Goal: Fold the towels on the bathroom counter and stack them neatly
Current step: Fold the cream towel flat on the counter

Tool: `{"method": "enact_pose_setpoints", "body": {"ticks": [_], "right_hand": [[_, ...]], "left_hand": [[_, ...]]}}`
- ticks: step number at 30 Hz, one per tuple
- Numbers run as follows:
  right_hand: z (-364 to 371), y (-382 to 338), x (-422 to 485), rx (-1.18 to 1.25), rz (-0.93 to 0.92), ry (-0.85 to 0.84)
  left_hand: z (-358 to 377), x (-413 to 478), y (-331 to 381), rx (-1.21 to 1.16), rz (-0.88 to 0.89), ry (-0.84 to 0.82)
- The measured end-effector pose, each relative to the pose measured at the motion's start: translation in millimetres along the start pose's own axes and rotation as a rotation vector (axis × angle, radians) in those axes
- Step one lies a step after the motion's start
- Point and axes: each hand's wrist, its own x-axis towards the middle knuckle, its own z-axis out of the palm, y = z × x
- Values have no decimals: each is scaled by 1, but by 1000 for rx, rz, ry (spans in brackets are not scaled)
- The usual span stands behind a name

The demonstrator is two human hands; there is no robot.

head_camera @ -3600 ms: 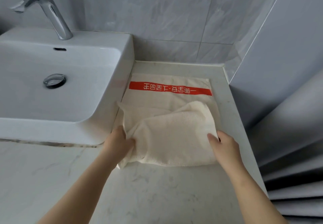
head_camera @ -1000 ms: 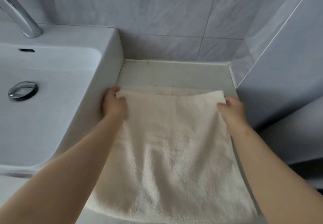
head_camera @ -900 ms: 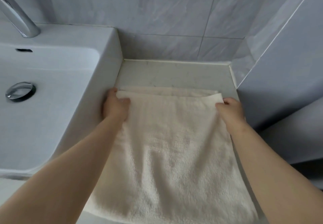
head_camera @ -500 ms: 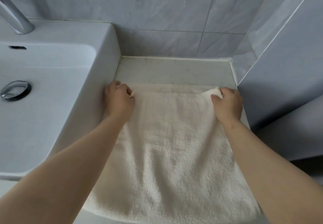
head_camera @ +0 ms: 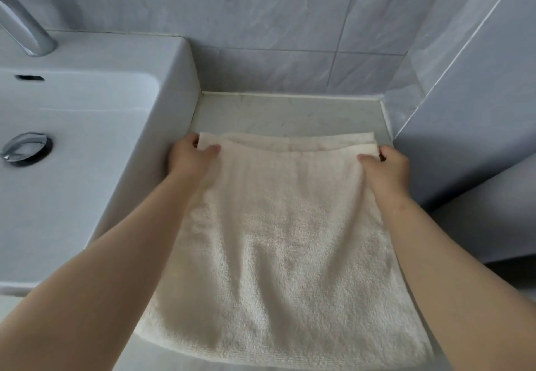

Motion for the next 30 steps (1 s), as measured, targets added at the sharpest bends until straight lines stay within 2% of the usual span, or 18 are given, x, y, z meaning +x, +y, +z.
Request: {"method": "enact_pose_setpoints", "body": {"ticks": [2, 4, 6, 9, 11, 14, 26, 30], "right_hand": [[-2, 0, 2, -158, -79, 99], [-3, -3, 2, -273, -136, 128], [-3, -4, -1, -177, -177, 97], [-3, -10, -4, 52, -174, 65], [-2, -10, -1, 75, -139, 37], [2, -8, 8, -50, -95, -18], [11, -9, 34, -287, 2, -45], [14, -12, 33, -437, -6, -44]], "left_hand": [[-1, -2, 0, 145, 130, 87], [0, -6, 2, 248, 307, 134], [1, -10, 6, 281, 389, 168], [-2, -11, 21, 186, 284, 187], [-1, -7, 24, 117, 203, 133], [5, 2, 13, 151, 128, 13], [18, 30, 12, 464, 162, -22], [21, 37, 15, 491, 92, -19]]}}
